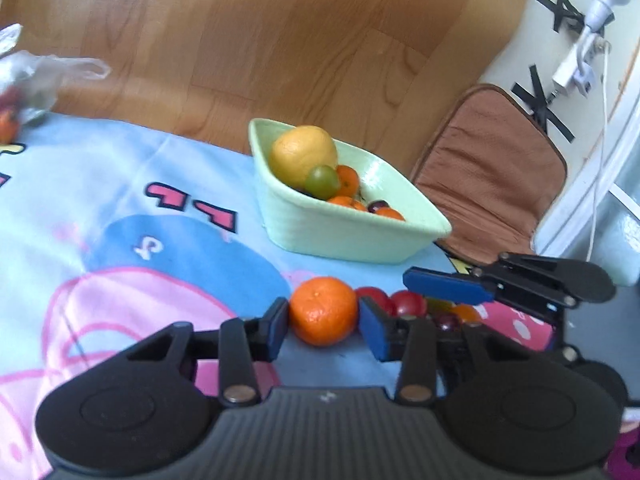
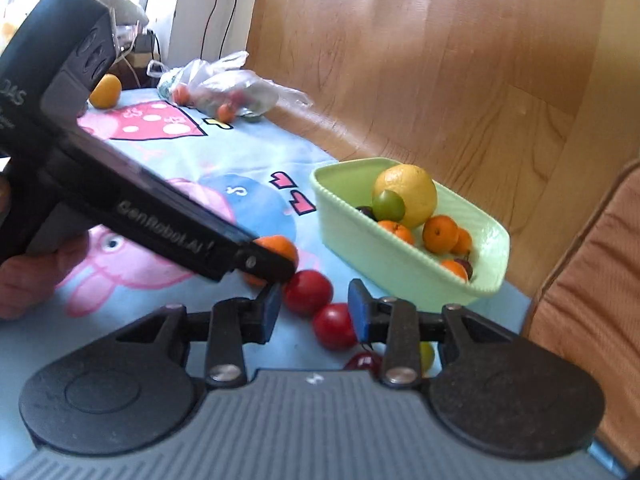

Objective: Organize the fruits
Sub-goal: 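Grasp another mandarin with the left gripper while the right gripper grasps a red tomato, then carry the mandarin and red tomato over the green bowl and open both grippers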

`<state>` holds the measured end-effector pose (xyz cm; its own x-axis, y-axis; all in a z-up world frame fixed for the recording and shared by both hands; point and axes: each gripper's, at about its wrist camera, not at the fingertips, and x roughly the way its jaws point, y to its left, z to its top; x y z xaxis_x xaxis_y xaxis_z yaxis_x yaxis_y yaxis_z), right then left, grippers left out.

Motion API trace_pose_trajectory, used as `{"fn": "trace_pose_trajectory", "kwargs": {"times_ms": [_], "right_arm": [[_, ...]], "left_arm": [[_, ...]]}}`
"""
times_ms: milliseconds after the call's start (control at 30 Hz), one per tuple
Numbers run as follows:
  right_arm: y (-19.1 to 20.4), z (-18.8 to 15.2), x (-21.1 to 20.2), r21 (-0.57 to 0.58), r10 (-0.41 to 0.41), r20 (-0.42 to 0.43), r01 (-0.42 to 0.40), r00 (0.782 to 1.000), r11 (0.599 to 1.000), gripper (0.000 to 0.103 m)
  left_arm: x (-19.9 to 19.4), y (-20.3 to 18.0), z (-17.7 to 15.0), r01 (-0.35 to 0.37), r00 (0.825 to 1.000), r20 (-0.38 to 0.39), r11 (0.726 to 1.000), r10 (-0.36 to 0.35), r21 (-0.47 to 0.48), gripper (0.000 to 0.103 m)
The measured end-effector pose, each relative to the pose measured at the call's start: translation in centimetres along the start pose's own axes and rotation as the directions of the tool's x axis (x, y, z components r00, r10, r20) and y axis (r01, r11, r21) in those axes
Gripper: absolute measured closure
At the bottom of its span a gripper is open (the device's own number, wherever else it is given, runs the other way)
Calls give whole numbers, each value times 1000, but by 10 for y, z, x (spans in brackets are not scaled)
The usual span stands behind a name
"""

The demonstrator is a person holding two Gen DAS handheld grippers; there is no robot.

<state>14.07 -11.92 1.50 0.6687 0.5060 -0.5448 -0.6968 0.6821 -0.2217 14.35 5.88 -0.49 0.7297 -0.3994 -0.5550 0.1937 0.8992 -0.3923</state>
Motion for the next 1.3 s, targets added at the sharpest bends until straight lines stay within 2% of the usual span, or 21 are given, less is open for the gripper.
{"fn": "trace_pose_trajectory", "kwargs": {"times_ms": [33,100,167,233,367,500,633,733,900,1000,1167,1300], "right_arm": [[-3,3,4,3,8,-6,-8,1000,1000,59],[-6,9,12,18,35,-17,-34,999,999,59],[-2,9,15,-8,45,-28,-45,999,999,62],[8,7,11,-62,46,-39,-49,998,997,69],[23,-3,0,-135,-2,-35,-3,999,991,70],[29,-12,-29,-79,-18,28,20,999,997,71],[41,-28,-65,-21,3,76,-2,997,1000,70],[44,-42,-79,43,1,55,-3,998,999,70],[42,-57,-90,149,-49,14,46,999,988,70],[41,-63,-94,190,-52,13,49,999,981,69],[50,-67,-94,172,-75,9,72,997,982,65],[47,-69,-92,199,-62,14,58,998,978,64]], "left_arm": [[-3,2,0,-11,1000,7,1000,11,-4,65],[-9,7,-2,-12,1000,13,1000,12,-26,65],[-17,12,-5,-15,1000,18,999,16,-36,65],[-23,13,-11,-26,999,17,999,27,-35,65],[-36,13,-21,-18,1000,16,999,19,-37,65],[-52,9,-35,4,1000,13,1000,-3,-28,65],[-65,-3,-51,35,999,-8,999,-35,3,65],[-69,-19,-61,49,998,-27,997,-48,62,65],[-68,-47,-71,60,998,-46,987,-54,152,65],[-65,-56,-76,35,999,-42,982,-28,185,64],[-67,-64,-80,-12,1000,-23,979,17,205,59],[-66,-67,-81,-32,999,-21,976,37,216,59]]}}
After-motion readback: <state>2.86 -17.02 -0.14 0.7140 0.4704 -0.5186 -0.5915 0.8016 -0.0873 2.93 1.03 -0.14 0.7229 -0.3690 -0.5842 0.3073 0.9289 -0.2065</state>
